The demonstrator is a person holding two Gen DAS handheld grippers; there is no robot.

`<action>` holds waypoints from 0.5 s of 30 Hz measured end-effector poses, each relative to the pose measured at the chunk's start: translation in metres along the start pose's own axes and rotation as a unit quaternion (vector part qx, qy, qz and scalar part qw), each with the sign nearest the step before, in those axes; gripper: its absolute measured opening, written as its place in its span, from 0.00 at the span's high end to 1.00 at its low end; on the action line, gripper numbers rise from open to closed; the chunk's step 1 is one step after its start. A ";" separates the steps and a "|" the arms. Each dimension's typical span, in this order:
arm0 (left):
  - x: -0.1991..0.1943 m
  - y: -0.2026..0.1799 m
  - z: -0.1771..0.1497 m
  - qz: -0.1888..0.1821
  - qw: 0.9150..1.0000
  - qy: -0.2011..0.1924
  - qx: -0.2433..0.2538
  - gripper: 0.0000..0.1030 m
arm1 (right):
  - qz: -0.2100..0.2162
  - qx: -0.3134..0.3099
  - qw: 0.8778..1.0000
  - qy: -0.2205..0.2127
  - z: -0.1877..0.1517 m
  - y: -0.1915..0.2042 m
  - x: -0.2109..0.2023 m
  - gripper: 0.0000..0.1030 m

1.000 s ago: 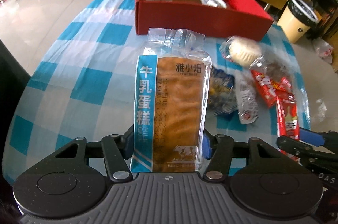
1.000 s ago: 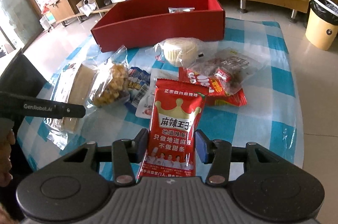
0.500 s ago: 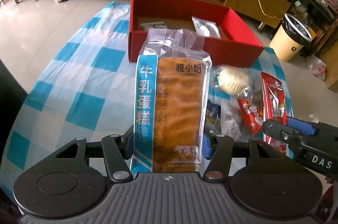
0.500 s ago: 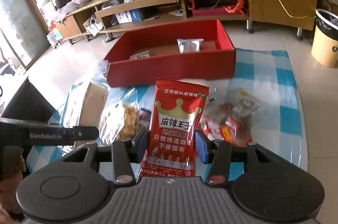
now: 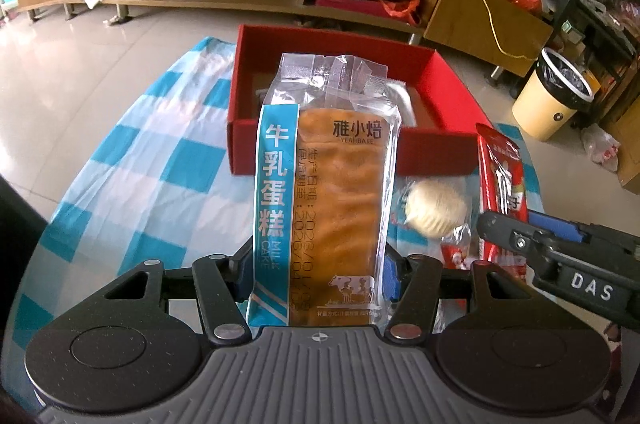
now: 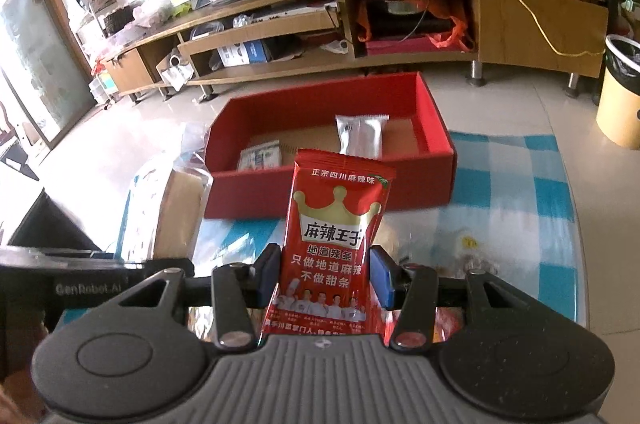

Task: Organize snacks
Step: 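Carry the loaf and red packet into the red box and release both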

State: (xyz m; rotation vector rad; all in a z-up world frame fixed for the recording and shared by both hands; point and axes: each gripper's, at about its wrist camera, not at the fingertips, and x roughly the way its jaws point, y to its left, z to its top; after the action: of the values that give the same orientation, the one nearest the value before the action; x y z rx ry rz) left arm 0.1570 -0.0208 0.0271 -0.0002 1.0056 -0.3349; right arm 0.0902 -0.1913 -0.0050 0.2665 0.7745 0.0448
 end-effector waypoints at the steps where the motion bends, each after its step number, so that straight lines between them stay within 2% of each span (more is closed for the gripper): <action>1: 0.001 -0.001 0.003 -0.001 1.000 -0.001 -0.001 0.37 | 0.000 0.000 1.000 -0.001 0.003 -0.001 0.002 0.53; 15: 0.032 -0.012 0.052 0.007 1.000 -0.011 -0.007 0.37 | -0.002 0.001 1.000 -0.018 0.056 -0.006 0.034 0.53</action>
State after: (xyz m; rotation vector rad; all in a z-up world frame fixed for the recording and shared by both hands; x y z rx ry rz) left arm 0.2123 -0.0492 0.0311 -0.0095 0.9847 -0.3150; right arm 0.1530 -0.2048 0.0086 0.2679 0.7390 0.0350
